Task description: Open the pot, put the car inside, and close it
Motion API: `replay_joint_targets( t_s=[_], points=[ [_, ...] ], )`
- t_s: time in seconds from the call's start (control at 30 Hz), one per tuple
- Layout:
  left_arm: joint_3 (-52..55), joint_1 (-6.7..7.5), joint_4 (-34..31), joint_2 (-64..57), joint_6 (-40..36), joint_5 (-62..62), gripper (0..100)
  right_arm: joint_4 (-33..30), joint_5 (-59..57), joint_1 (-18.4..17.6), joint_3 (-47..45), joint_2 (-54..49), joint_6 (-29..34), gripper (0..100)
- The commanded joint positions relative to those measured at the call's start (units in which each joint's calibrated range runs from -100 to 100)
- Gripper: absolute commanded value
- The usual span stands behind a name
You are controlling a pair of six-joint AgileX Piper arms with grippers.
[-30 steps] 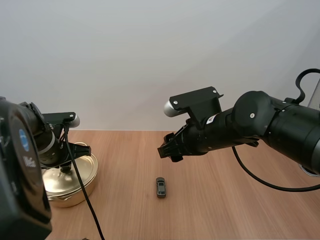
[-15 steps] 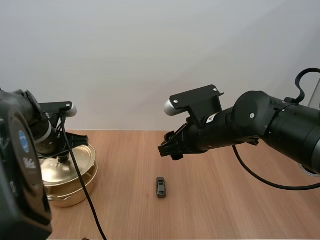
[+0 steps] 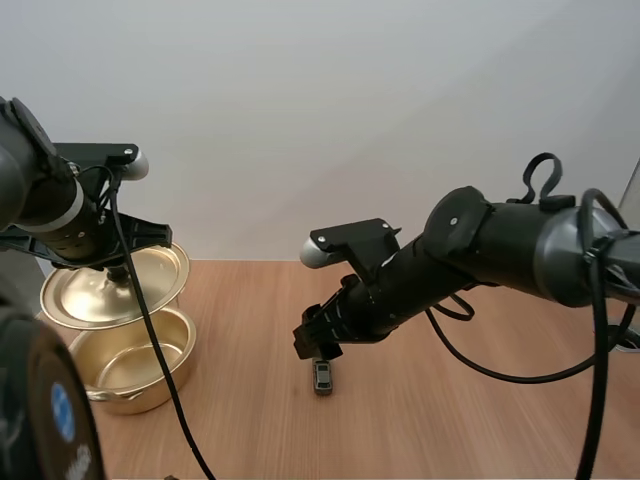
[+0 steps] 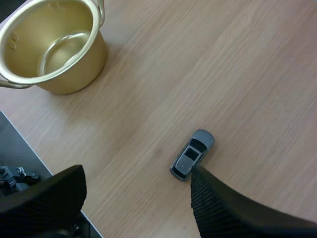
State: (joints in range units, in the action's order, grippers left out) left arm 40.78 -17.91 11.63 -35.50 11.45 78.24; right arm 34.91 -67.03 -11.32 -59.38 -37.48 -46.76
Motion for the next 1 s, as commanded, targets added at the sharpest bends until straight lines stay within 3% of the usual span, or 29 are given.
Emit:
replay_joint_targets(
  t_s=[0.0,0.97],
  points=[
    [-0.1,-0.03,-0.2,-1.6,0.3,-0.1,0,0.8,6.3,0.0,0.0,3.0,-0.4,100],
    [-0.1,-0.03,-0.1,-3.9,0.5,1.9,0,4.2,12.8,0.0,0.2,20.5,-6.2,100]
  ],
)
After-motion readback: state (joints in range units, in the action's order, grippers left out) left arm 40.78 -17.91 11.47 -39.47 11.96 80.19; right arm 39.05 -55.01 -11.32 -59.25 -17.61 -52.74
